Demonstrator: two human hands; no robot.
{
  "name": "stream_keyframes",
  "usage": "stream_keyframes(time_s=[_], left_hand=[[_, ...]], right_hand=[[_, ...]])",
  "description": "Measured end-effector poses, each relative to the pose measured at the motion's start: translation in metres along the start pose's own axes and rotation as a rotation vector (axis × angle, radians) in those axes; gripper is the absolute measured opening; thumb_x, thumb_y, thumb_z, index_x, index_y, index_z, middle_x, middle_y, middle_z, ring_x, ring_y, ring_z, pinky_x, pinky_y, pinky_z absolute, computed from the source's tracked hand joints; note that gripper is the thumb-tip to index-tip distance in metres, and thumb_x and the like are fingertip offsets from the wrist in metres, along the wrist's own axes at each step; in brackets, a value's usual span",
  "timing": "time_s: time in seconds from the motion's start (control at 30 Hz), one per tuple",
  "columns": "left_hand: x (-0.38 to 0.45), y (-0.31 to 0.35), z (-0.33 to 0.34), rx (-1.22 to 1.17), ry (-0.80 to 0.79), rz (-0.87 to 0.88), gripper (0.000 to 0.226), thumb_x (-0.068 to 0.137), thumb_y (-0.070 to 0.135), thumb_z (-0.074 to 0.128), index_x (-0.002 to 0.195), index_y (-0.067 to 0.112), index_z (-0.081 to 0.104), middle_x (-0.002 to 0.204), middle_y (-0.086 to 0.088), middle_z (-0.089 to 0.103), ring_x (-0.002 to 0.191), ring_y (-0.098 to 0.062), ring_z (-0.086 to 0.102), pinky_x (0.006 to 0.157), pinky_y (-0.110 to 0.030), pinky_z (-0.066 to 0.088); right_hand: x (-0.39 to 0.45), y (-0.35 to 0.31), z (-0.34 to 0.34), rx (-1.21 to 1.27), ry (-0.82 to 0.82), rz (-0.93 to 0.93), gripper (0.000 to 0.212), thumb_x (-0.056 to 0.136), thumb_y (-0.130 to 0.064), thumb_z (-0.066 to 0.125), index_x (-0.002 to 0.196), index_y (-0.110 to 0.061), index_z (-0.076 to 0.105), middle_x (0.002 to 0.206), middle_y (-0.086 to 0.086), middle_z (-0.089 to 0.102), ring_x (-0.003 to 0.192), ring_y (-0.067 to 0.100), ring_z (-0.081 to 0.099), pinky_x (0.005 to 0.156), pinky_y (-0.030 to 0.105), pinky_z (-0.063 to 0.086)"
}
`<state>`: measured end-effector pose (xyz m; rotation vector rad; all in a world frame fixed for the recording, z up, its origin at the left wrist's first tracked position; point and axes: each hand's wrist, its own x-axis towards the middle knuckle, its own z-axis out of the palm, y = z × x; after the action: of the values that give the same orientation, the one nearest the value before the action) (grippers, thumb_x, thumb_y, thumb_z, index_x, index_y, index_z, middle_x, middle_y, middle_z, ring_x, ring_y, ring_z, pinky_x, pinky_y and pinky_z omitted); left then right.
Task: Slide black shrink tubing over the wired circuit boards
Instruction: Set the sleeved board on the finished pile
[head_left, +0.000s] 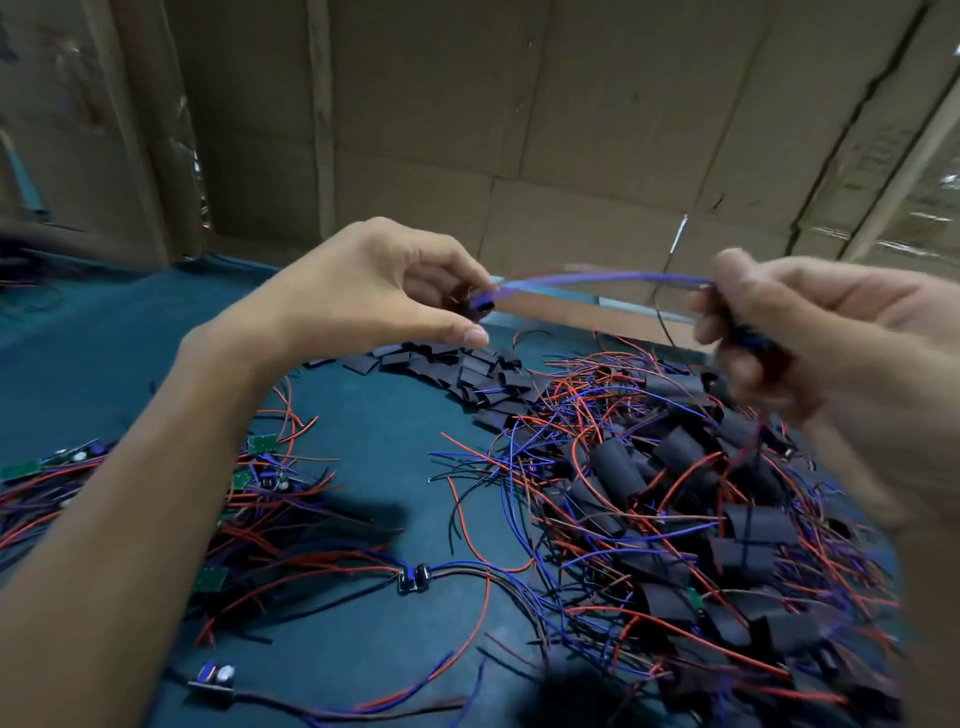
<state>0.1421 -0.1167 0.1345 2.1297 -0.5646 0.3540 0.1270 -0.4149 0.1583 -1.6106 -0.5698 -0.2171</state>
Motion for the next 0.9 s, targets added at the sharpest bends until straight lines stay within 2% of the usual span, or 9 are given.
stream_keyframes(time_s=[0.13, 0.23, 0.3, 0.37, 0.43, 0.6, 0.77, 0.9], left_hand=[[-0.003, 0.009, 0.004, -0.053, -0.019, 0.013, 0.043, 0.072, 0.019, 0.085, 0.113, 0.012, 0.073, 0.097, 0.001, 0.078, 0.094, -0.014, 0.075, 0.089, -0.021, 0.055], [-0.003, 0.013, 0.007, -0.088, -0.029, 0.021, 0.044, 0.072, 0.017, 0.084, 0.114, 0.009, 0.072, 0.098, -0.001, 0.079, 0.096, -0.016, 0.075, 0.091, -0.024, 0.056], [-0.004, 0.015, 0.008, -0.118, -0.029, 0.021, 0.045, 0.072, 0.018, 0.083, 0.114, 0.008, 0.071, 0.099, -0.002, 0.078, 0.096, -0.016, 0.075, 0.091, -0.026, 0.056], [-0.005, 0.016, 0.008, -0.134, -0.038, 0.022, 0.046, 0.072, 0.019, 0.082, 0.115, 0.008, 0.070, 0.100, -0.003, 0.078, 0.096, -0.017, 0.075, 0.091, -0.027, 0.057], [-0.006, 0.018, 0.008, -0.136, -0.048, 0.025, 0.047, 0.072, 0.020, 0.082, 0.116, 0.007, 0.070, 0.100, -0.003, 0.078, 0.097, -0.018, 0.075, 0.092, -0.028, 0.057], [-0.005, 0.019, 0.013, -0.131, -0.055, 0.009, 0.045, 0.073, 0.022, 0.082, 0.114, 0.007, 0.070, 0.099, -0.003, 0.078, 0.096, -0.018, 0.075, 0.094, -0.030, 0.057], [-0.003, 0.018, 0.013, -0.080, -0.033, -0.012, 0.045, 0.073, 0.032, 0.082, 0.113, 0.012, 0.072, 0.098, 0.001, 0.079, 0.098, -0.015, 0.074, 0.096, -0.034, 0.056], [-0.002, 0.014, 0.013, -0.037, 0.002, -0.024, 0.043, 0.073, 0.034, 0.082, 0.111, 0.015, 0.073, 0.095, 0.003, 0.079, 0.095, -0.011, 0.075, 0.094, -0.033, 0.057]], right_hand=[[0.004, 0.002, -0.014, -0.145, 0.142, -0.168, 0.035, 0.082, -0.057, 0.075, 0.079, -0.021, 0.077, 0.066, 0.002, 0.069, 0.041, 0.006, 0.048, 0.038, 0.015, 0.032], [0.007, 0.006, -0.017, -0.220, 0.199, -0.229, 0.039, 0.083, -0.063, 0.074, 0.083, -0.024, 0.077, 0.069, 0.009, 0.070, 0.043, 0.016, 0.046, 0.043, 0.027, 0.033], [0.007, 0.009, -0.015, -0.228, 0.194, -0.252, 0.036, 0.084, -0.061, 0.074, 0.082, -0.024, 0.077, 0.071, 0.009, 0.071, 0.047, 0.021, 0.050, 0.045, 0.028, 0.034], [0.008, 0.012, -0.012, -0.239, 0.165, -0.267, 0.033, 0.087, -0.056, 0.074, 0.081, -0.024, 0.077, 0.071, 0.008, 0.071, 0.048, 0.015, 0.055, 0.048, 0.019, 0.037], [0.009, 0.014, -0.009, -0.244, 0.141, -0.263, 0.033, 0.088, -0.053, 0.073, 0.079, -0.021, 0.075, 0.068, 0.008, 0.070, 0.045, 0.007, 0.052, 0.049, 0.014, 0.037], [0.006, 0.016, -0.005, -0.271, 0.115, -0.286, 0.028, 0.091, -0.045, 0.073, 0.082, -0.019, 0.075, 0.066, 0.004, 0.070, 0.047, 0.005, 0.054, 0.053, 0.013, 0.039], [0.002, 0.017, -0.003, -0.395, 0.122, -0.443, 0.016, 0.095, -0.035, 0.072, 0.087, -0.021, 0.072, 0.068, -0.001, 0.069, 0.058, 0.010, 0.063, 0.061, 0.019, 0.045], [-0.001, 0.016, -0.004, -0.500, 0.088, -0.543, 0.015, 0.097, -0.032, 0.070, 0.087, -0.022, 0.072, 0.074, -0.002, 0.069, 0.061, 0.016, 0.060, 0.060, 0.026, 0.043]])
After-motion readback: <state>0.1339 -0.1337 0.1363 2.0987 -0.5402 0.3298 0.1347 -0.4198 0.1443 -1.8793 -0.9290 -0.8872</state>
